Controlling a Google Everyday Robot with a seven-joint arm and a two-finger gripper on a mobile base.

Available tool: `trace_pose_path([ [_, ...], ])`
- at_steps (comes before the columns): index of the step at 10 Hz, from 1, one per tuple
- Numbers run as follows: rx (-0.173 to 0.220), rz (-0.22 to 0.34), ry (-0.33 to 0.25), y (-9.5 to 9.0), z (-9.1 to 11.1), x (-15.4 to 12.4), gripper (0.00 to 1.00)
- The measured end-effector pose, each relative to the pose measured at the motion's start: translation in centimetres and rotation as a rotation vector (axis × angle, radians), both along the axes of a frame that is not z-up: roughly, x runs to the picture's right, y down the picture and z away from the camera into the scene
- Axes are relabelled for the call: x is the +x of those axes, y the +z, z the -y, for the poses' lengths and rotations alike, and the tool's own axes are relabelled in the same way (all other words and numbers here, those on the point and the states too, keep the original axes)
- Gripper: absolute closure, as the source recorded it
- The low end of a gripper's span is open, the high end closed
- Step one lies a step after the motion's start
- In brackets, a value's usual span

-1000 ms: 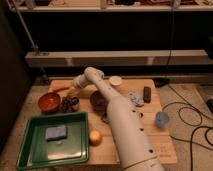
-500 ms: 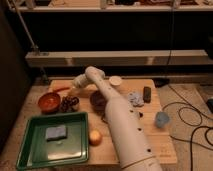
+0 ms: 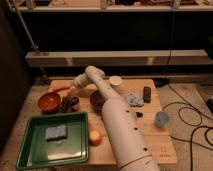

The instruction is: Place pepper in purple bowl

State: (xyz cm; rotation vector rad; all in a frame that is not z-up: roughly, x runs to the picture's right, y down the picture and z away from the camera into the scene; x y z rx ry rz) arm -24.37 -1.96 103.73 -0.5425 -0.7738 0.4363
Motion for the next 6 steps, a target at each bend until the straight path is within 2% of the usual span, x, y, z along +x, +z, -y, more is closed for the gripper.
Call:
trace_pose_path([
  [3, 0.009, -0.003, -0.022, -0.18, -0.26, -0.08, 0.79],
  [4, 0.007, -0.005, -0.023, -0.19, -0.35, -0.14, 0.82],
  [6, 0.008, -0.008, -0.024, -0.13, -0.35, -0.08, 0.82],
])
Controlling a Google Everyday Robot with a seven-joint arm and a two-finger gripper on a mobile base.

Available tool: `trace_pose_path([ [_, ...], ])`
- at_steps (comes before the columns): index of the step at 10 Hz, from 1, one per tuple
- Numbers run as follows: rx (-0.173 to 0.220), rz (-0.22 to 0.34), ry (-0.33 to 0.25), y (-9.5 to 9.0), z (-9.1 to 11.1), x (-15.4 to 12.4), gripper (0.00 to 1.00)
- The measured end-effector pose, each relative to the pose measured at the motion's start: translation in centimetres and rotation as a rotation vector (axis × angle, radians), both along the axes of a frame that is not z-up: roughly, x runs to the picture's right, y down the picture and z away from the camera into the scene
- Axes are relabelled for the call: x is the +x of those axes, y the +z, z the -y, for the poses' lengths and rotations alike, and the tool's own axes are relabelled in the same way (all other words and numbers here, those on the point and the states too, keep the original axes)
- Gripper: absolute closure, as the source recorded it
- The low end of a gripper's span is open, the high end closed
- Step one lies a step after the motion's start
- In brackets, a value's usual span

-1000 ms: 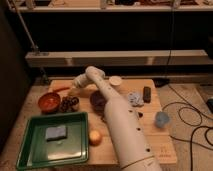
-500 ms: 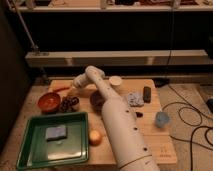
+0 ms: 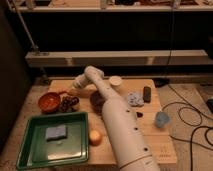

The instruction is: Place pepper in purple bowl

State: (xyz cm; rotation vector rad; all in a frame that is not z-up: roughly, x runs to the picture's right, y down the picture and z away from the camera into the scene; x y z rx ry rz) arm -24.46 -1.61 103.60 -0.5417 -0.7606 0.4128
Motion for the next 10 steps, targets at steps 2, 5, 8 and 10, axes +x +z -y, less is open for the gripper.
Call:
trace_pose_path([
  [2, 0.002, -0.002, -0.001, 0.1, 0.0, 0.1, 0.82],
  [5, 0.004, -0.005, -0.002, 0.1, 0.0, 0.2, 0.82],
  [8, 0.039, -0.009, -0.023, -0.6, 0.4, 0.9, 0.82],
  [10, 0.087, -0.007, -0.048, -2.9, 1.9, 1.8, 0.82],
])
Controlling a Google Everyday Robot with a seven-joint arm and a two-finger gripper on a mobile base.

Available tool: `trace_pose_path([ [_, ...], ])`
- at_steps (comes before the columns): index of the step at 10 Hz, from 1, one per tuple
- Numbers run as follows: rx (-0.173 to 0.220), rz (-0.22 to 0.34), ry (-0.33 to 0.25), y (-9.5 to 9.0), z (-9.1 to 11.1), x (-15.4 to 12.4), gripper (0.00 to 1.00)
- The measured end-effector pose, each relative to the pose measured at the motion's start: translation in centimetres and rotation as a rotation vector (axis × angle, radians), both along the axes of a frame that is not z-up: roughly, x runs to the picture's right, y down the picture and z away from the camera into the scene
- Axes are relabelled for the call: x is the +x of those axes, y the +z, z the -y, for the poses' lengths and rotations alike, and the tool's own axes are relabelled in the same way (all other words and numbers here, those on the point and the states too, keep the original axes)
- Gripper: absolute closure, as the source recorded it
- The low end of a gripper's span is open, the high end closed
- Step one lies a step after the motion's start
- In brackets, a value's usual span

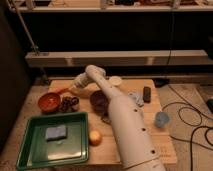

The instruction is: Place pepper in purple bowl

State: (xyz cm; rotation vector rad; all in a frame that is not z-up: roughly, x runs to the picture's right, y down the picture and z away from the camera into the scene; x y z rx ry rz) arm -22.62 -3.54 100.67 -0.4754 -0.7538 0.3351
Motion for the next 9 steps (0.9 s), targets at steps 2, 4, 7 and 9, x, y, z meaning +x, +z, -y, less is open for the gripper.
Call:
trace_pose_path([
  [2, 0.048, 0.002, -0.022, -2.7, 1.9, 1.5, 0.82],
  [4, 0.102, -0.003, -0.054, -5.1, 3.6, 3.7, 0.82],
  [7, 0.135, -0.026, -0.102, -6.5, 3.7, 6.5, 0.82],
  [9, 0.143, -0.052, -0.119, -7.2, 3.6, 9.7, 0.82],
])
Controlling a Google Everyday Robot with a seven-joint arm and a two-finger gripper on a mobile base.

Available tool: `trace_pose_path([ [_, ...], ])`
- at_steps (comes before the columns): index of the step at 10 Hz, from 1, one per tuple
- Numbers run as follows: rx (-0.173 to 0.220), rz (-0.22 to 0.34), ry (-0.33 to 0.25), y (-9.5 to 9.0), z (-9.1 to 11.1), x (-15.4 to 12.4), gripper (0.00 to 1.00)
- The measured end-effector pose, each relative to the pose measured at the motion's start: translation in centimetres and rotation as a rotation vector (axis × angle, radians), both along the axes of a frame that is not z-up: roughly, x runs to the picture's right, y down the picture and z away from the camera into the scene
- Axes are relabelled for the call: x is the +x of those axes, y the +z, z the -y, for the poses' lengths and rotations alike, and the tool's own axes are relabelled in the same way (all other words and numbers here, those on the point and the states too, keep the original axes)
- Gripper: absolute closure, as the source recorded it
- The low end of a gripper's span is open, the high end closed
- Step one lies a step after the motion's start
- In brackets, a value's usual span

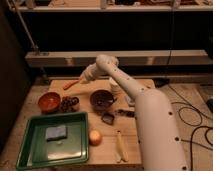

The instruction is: Place pepper in purple bowl

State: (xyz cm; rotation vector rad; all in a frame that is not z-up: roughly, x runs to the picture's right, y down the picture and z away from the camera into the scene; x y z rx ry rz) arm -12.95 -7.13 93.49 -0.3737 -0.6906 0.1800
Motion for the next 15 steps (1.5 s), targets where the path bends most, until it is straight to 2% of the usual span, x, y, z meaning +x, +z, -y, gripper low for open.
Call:
trace_pose_path([
  [4, 0.014, -0.072, -0.005, -1.3, 0.0, 7.3, 0.82],
  [7, 0.046, -0.140, -0.020, -2.6, 0.2, 11.5, 0.82],
  [10, 0.064, -0.201, -0.063, -3.4, -0.2, 14.3, 0.82],
  [12, 0.067, -0.210, -0.122, -3.5, -1.0, 16.8, 0.82],
  [15, 0.064, -0.208, -0.165, -3.7, -1.6, 18.5, 0.82],
])
